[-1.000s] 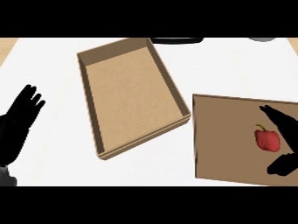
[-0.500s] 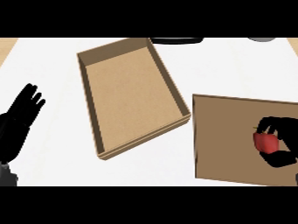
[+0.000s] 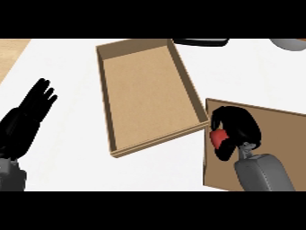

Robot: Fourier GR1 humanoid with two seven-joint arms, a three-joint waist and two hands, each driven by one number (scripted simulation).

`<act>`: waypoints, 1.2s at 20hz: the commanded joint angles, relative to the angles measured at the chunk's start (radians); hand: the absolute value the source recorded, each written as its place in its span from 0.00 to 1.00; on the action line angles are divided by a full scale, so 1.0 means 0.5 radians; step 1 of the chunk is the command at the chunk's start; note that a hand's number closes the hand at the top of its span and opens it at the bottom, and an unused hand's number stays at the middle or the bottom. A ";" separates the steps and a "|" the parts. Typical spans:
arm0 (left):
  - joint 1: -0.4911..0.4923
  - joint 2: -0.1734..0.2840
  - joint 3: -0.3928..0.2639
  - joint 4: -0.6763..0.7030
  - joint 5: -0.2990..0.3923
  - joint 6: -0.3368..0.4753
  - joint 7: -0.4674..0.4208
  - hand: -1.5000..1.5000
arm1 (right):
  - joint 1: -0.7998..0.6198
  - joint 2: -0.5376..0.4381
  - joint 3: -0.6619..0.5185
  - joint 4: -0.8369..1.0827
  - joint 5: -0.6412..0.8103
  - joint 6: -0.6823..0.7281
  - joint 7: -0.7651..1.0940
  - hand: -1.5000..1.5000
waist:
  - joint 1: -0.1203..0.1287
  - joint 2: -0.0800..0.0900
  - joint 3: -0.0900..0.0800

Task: Pick the bell pepper from the tray and place it in the cardboard box

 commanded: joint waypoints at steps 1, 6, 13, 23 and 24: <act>-0.046 -0.001 -0.062 0.002 0.004 -0.056 0.008 0.50 | -0.237 0.171 0.199 0.118 0.003 -0.019 0.397 1.00 | 0.172 0.036 0.006; -0.100 -0.031 -0.123 0.041 0.000 -0.080 0.014 0.50 | -0.524 0.174 0.360 0.190 0.004 -0.059 0.844 1.00 | 0.225 0.035 0.007; -0.187 -0.077 -0.209 0.089 -0.040 -0.075 0.034 0.50 | -1.117 0.179 0.580 0.312 -0.090 -0.223 1.356 1.00 | 0.288 0.027 0.004; -0.211 -0.083 -0.178 0.167 -0.066 -0.024 0.039 0.50 | -1.859 0.179 0.640 0.558 0.057 -0.383 1.927 1.00 | 0.256 -0.005 -0.009; -0.237 -0.079 -0.186 0.150 -0.065 -0.041 0.016 0.50 | -1.919 0.179 0.624 0.575 0.066 -0.426 1.961 1.00 | 0.244 -0.008 -0.008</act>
